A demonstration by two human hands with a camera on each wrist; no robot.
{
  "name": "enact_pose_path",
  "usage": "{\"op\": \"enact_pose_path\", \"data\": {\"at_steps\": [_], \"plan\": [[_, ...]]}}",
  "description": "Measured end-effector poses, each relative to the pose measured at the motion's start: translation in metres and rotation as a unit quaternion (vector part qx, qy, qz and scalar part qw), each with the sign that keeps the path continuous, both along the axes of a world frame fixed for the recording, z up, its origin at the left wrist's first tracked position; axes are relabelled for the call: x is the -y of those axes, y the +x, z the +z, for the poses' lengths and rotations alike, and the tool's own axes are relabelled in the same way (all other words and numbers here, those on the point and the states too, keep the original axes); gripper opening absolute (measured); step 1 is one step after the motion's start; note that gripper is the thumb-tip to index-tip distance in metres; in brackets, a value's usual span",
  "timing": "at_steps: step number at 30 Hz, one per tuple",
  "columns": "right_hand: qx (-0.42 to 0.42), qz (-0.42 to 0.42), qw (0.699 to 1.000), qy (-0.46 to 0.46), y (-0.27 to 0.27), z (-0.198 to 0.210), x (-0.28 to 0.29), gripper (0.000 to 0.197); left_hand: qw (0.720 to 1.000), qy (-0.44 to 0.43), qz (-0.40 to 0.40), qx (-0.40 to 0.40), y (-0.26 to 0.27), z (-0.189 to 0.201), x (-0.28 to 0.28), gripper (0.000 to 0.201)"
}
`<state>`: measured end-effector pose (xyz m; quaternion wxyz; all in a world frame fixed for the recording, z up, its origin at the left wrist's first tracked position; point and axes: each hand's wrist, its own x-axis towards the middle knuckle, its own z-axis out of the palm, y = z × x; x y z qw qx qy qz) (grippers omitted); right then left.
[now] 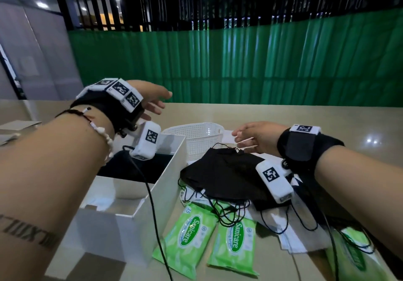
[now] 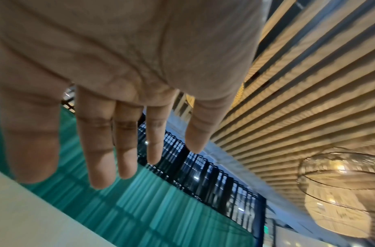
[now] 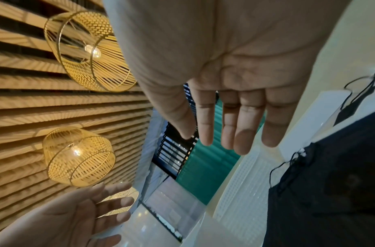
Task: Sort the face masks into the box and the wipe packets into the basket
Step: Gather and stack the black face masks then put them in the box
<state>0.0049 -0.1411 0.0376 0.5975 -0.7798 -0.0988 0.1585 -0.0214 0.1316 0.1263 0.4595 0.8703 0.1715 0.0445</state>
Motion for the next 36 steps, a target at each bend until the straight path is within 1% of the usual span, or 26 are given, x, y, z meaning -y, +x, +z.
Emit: {"op": "enact_pose_path", "data": {"at_steps": [2,6,10,12,14,16,18,19,21,24,27,30,33,36], "plan": [[0.001,-0.026,1.000,0.007,0.001,-0.001,0.021,0.014,0.999,0.007,-0.033,-0.001,0.005,0.000,0.027,0.027],[-0.004,-0.073,0.997,0.000,0.000,-0.009,0.061,0.011,0.996,0.008,-0.088,-0.009,0.009,-0.010,0.074,0.027],[-0.021,-0.121,0.992,-0.023,-0.007,-0.021,0.095,0.007,0.993,0.003,-0.118,-0.031,0.012,-0.033,0.106,0.028],[-0.039,-0.129,0.990,-0.028,-0.009,-0.027,0.112,0.009,0.990,0.002,-0.133,-0.053,0.012,-0.051,0.116,0.028],[-0.051,-0.139,0.987,-0.055,-0.011,-0.035,0.129,0.010,0.988,-0.003,-0.138,-0.075,0.012,-0.072,0.121,0.027],[-0.056,-0.152,0.981,-0.103,-0.013,-0.043,0.143,0.009,0.986,-0.015,-0.132,-0.096,0.010,-0.091,0.126,0.022],[-0.059,-0.158,0.975,-0.146,-0.014,-0.052,0.155,0.009,0.984,0.003,-0.135,-0.117,0.008,-0.107,0.131,0.018],[-0.060,-0.157,0.971,-0.169,-0.015,-0.056,0.160,0.011,0.981,0.028,-0.144,-0.127,0.008,-0.116,0.133,0.021],[-0.060,-0.142,0.962,-0.224,-0.016,-0.063,0.166,0.012,0.981,0.070,-0.137,-0.119,0.008,-0.133,0.132,0.038],[-0.042,-0.127,0.943,-0.305,-0.014,-0.074,0.175,0.008,0.985,0.056,-0.100,-0.126,0.006,-0.161,0.125,0.061],[-0.033,-0.135,0.925,-0.352,-0.013,-0.076,0.182,0.005,0.989,0.018,-0.073,-0.130,0.006,-0.177,0.120,0.070],[-0.019,-0.166,0.903,-0.395,-0.012,-0.073,0.189,0.015,0.991,0.019,-0.056,-0.120,0.005,-0.181,0.114,0.071],[-0.035,-0.189,0.879,-0.436,-0.009,-0.075,0.201,0.025,0.991,0.022,-0.046,-0.120,0.004,-0.184,0.111,0.068],[-0.062,-0.221,0.857,-0.461,-0.010,-0.081,0.208,0.045,0.992,0.027,-0.041,-0.114,0.001,-0.187,0.109,0.060]]}}
